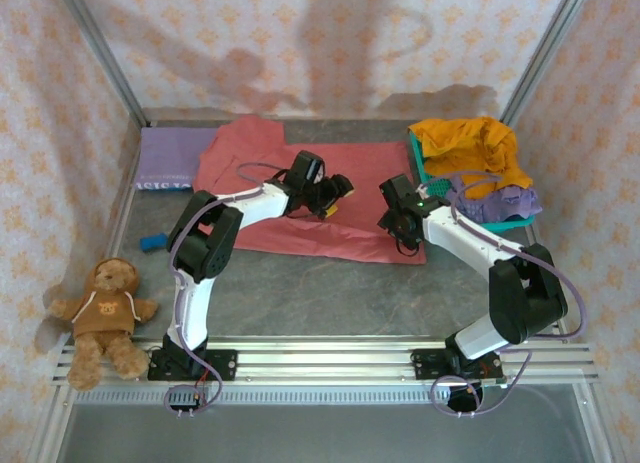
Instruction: Fold and stack the t-shirts
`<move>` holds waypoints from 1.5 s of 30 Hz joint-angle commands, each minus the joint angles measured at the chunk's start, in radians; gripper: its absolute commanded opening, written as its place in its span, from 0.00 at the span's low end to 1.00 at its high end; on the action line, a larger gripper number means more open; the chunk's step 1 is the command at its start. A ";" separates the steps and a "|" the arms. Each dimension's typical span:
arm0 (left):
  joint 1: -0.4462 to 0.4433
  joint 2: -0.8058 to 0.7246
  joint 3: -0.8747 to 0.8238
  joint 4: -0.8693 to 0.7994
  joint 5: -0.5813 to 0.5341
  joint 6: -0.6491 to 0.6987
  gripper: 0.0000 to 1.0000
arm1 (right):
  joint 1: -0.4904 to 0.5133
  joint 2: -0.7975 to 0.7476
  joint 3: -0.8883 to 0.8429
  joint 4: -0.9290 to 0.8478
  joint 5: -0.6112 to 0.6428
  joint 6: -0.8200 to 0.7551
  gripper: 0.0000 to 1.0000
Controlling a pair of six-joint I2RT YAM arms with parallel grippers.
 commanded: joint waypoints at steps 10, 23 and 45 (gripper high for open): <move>0.125 -0.217 -0.065 -0.276 -0.029 0.217 0.74 | -0.005 0.157 0.030 0.044 -0.068 -0.018 0.59; 0.436 -0.423 -0.291 -0.470 -0.045 0.440 0.76 | -0.005 0.315 0.234 0.013 0.048 -0.128 0.59; 0.557 -0.320 -0.354 -0.558 -0.169 0.617 0.77 | 0.094 0.350 0.173 -0.056 -0.285 -0.164 0.58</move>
